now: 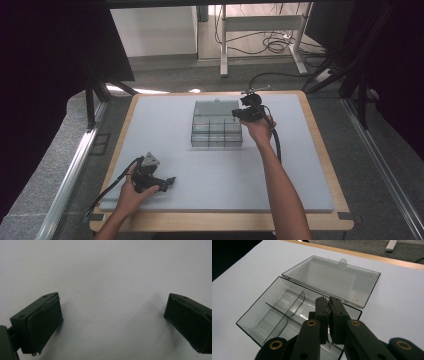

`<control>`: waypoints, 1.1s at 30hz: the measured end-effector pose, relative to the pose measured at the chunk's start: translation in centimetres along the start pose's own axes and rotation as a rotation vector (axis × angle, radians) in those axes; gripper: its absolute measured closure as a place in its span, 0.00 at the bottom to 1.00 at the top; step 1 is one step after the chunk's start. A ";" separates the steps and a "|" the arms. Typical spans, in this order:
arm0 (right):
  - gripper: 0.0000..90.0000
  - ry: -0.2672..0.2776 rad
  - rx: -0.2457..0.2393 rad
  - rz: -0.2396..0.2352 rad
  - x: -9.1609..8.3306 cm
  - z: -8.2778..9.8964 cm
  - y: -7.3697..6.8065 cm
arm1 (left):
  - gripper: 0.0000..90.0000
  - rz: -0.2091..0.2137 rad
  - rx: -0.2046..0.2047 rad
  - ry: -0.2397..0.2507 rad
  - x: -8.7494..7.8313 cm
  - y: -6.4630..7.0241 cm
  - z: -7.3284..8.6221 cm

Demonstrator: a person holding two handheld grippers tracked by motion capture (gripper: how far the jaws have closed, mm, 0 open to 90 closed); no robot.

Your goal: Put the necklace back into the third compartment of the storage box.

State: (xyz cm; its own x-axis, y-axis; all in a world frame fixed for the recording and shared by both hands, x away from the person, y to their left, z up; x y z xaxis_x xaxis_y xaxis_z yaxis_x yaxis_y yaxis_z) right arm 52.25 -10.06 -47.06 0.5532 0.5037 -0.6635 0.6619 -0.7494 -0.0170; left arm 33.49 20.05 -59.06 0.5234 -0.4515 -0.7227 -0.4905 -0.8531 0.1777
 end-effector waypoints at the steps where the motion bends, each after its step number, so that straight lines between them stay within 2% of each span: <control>1: 0.94 -0.004 0.003 0.002 0.1 0.1 0.1 | 0.01 0.000 0.000 0.000 0.0 0.0 0.0; 4: 0.94 -0.006 0.001 0.004 0.4 0.2 0.2 | 0.01 0.000 -0.001 0.000 0.0 0.0 0.0; 20: 0.94 -0.085 0.012 0.009 2.8 1.9 0.1 | 0.01 0.001 -0.001 0.000 0.0 0.0 0.0; 33: 0.93 -0.130 0.011 0.031 3.7 2.9 0.5 | 0.01 0.001 -0.001 0.000 0.0 0.0 0.0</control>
State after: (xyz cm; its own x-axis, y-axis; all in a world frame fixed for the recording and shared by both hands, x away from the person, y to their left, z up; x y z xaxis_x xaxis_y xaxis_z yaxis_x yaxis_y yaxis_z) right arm 53.23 -9.82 -51.71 0.5030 0.4206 -0.7551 0.6394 -0.7689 -0.0023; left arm 33.48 20.04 -59.05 0.5228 -0.4525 -0.7225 -0.4905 -0.8528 0.1792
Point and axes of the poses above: each handheld gripper's, and its own axes: x roughly forward along the jaws, z roughly out of its underside, y roughly to its right, the point moved 5 cm from there along x, roughly forward along the jaws, and after that the axes turned 10 degrees about -x, right-handed, at the moved point
